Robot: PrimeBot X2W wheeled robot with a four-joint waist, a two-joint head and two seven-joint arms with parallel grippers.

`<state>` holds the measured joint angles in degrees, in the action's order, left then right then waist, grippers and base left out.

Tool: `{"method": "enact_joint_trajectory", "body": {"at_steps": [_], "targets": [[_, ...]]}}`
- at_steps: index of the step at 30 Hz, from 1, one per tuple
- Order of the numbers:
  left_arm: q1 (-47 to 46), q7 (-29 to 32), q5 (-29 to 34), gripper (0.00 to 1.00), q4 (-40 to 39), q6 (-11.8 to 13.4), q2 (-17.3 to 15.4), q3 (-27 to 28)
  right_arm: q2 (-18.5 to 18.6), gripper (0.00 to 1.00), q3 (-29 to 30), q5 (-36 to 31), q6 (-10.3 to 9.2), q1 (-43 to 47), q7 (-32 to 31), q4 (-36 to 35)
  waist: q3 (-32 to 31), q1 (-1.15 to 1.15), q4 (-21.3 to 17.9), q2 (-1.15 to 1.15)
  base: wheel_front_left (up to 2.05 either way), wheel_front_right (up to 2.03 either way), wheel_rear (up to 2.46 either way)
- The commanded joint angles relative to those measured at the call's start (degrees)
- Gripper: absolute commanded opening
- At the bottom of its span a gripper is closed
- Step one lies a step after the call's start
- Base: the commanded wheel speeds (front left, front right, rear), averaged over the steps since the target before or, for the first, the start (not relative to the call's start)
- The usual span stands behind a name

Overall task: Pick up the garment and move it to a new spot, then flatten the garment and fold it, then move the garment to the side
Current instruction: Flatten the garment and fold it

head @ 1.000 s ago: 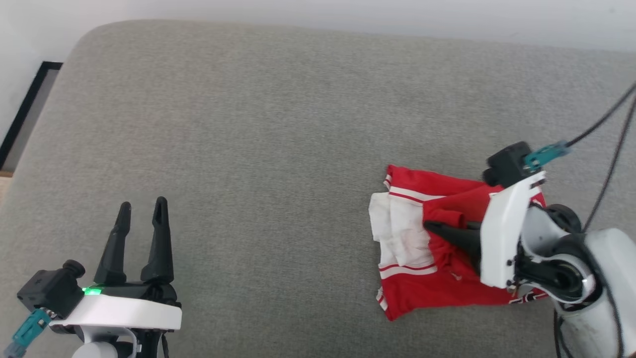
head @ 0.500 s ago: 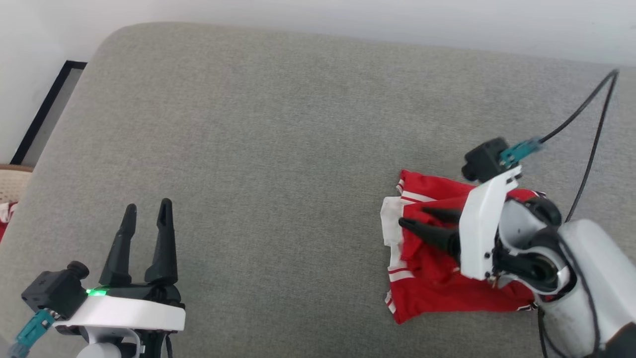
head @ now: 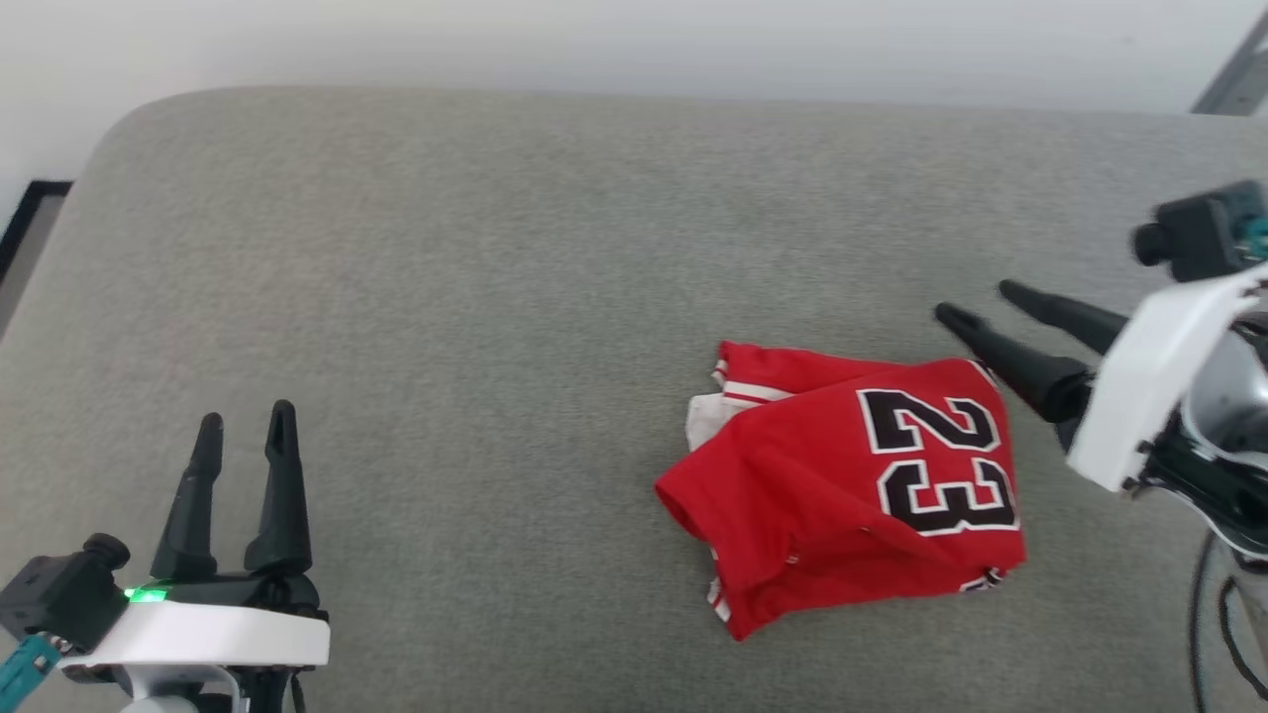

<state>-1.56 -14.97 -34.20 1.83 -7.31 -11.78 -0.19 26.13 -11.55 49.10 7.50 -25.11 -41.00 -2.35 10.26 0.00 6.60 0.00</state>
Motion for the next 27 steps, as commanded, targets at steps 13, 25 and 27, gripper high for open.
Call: {"method": "enact_joint_trajectory", "body": {"at_steps": [13, 25, 27], "targets": [[2.24, -0.26, 2.56, 1.0, -0.8, -0.21, -1.3, 3.16, 3.13, 1.0, 2.66, -8.12, -0.01, 9.16, 22.27, 0.96, -2.72, 0.0, -7.01, 0.0, 0.0, 0.0, 0.0], [7.0, -0.26, 4.74, 1.0, 0.17, -0.21, -0.96, 6.2, 1.44, 1.0, 1.6, -15.04, -0.01, 15.73, 48.48, 13.3, -6.85, 0.0, -9.7, 0.0, 0.0, 0.0, 0.0], [8.05, -0.26, 5.01, 1.0, 0.11, -0.21, -0.66, 6.65, 0.91, 1.0, 1.5, -15.2, -0.02, 16.79, 51.05, 15.61, -7.56, 0.0, -9.81, 0.0, 0.0, 0.0, 0.0]]}}
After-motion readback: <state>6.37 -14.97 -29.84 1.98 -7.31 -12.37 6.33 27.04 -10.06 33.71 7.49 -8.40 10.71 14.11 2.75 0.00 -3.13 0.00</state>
